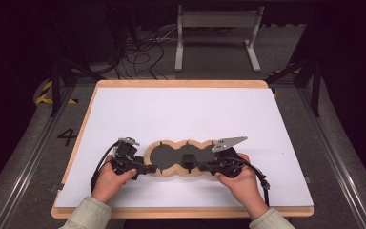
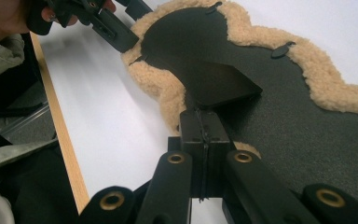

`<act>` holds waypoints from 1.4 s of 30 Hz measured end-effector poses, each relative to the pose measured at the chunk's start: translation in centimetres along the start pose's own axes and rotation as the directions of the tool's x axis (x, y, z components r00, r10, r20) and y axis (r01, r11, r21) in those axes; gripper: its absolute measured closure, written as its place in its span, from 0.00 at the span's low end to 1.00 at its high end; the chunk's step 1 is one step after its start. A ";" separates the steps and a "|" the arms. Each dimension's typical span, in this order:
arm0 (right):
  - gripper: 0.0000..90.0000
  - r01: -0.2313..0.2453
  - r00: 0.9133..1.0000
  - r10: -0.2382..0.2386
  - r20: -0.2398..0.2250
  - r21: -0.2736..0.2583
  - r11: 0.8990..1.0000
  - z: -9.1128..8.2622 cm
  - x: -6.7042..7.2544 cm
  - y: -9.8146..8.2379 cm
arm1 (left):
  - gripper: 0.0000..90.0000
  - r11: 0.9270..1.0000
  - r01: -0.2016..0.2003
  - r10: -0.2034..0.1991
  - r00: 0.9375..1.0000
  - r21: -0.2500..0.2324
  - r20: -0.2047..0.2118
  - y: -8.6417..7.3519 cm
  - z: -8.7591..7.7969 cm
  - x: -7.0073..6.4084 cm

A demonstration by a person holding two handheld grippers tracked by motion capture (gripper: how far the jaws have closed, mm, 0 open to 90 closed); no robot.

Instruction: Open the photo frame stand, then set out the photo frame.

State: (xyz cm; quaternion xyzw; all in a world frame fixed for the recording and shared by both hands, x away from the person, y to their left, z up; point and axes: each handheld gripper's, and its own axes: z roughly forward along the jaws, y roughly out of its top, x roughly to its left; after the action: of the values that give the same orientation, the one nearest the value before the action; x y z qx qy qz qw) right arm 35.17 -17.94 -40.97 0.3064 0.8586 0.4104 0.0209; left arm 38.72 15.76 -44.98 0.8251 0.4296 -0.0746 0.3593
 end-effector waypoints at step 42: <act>0.34 -0.212 0.956 0.190 0.223 0.079 0.974 -6.2 -5.8 -3.9 | 0.31 1.000 -0.012 0.012 1.000 0.008 0.001 -0.2 -0.2 -0.1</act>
State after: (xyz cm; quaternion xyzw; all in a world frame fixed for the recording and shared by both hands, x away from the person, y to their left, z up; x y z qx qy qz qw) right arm 36.12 -27.18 -40.90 0.4353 0.8355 0.3306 0.0559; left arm 38.52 15.92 -44.87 0.8291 0.4241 -0.0745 0.3566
